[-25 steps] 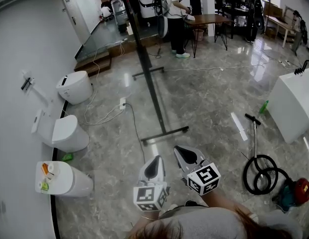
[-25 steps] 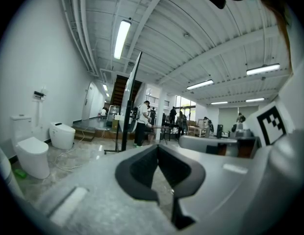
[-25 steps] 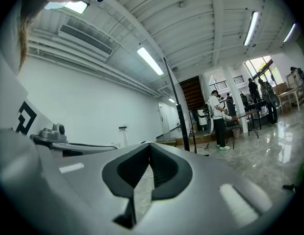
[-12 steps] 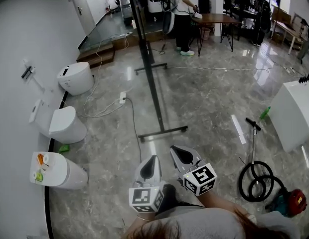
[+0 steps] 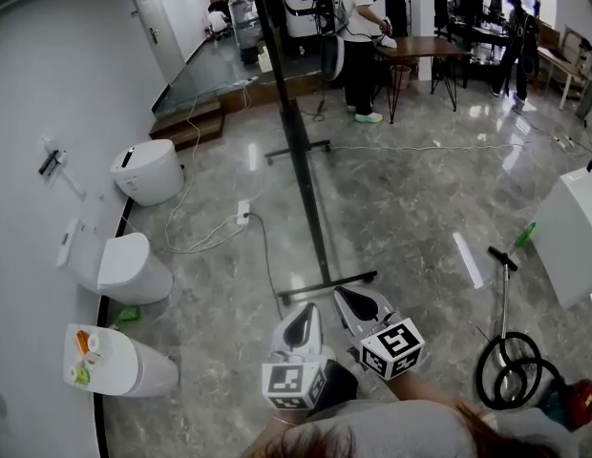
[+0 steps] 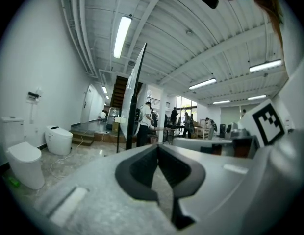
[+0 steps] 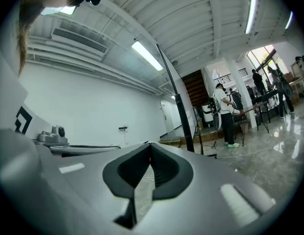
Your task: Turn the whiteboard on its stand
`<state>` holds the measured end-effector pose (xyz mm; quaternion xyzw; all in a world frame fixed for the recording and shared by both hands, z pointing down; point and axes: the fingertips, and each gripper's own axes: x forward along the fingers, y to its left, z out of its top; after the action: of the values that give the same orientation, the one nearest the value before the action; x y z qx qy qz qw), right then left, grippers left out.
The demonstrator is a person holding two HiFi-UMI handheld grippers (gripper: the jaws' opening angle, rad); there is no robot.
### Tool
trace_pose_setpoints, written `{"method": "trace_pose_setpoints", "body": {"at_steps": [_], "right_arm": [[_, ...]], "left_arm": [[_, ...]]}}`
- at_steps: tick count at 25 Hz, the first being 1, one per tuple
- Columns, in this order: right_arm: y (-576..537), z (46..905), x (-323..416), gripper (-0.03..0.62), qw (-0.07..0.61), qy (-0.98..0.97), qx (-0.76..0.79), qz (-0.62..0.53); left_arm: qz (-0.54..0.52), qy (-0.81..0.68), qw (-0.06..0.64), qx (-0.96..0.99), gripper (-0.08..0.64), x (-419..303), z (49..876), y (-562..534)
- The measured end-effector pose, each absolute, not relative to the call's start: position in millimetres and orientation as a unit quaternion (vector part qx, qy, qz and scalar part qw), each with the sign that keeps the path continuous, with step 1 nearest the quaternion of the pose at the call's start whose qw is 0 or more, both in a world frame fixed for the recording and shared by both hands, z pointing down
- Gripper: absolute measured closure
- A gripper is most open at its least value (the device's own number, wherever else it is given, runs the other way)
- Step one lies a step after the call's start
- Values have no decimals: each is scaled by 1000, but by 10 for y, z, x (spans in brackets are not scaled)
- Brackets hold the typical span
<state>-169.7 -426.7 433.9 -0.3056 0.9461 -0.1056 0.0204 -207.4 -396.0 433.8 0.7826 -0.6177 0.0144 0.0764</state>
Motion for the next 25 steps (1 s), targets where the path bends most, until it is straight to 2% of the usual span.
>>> {"method": "trace_pose_setpoints", "body": {"at_steps": [14, 25], "right_arm": [[-6032, 4316, -2406, 597, 12, 928, -359, -101], [-6541, 4266, -2589, 597, 20, 922, -376, -92]], "left_arm": [[16, -570, 86, 817, 561, -2778, 4267, -5793], [15, -569, 90, 817, 561, -3044, 4310, -6227]]}}
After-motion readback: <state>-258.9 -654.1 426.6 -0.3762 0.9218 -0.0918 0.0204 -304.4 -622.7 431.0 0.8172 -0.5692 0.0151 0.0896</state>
